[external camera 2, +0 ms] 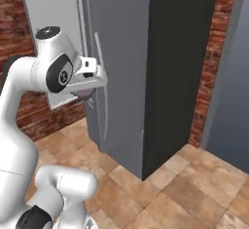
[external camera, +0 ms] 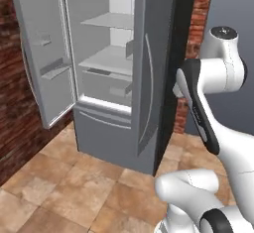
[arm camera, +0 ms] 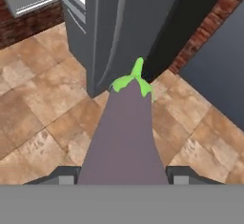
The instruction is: Place one eggplant and one fish in each tupperware on the nearby counter, to pack two identical lunches.
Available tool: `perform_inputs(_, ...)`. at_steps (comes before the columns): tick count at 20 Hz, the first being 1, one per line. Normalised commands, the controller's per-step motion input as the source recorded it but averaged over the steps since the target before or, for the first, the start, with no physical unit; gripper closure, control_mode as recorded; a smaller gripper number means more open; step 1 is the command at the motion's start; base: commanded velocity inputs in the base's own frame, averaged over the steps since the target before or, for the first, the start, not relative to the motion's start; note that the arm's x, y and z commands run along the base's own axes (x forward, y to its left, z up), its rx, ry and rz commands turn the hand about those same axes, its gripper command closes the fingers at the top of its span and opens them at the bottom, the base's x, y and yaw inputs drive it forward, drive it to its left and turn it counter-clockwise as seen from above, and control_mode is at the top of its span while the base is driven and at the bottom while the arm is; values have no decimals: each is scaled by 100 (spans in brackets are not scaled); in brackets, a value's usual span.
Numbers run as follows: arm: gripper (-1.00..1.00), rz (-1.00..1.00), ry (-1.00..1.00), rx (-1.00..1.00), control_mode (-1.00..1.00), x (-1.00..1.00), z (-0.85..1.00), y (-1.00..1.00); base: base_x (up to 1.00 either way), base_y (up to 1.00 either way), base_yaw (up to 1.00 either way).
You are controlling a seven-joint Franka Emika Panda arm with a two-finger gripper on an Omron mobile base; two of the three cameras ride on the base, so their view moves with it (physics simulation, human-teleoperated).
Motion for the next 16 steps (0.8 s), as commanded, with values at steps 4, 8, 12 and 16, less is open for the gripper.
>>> perform_inputs(4,100,0,0,0,100,0,0,0,-77,-6,70)
perform_inputs(8,100,0,0,0,100,0,0,0,-87,-9,68)
perform_inputs(12,100,0,0,0,100,0,0,0,-98,-6,63)
perform_inputs(16,100,0,0,0,100,0,0,0,-100,-2,55)
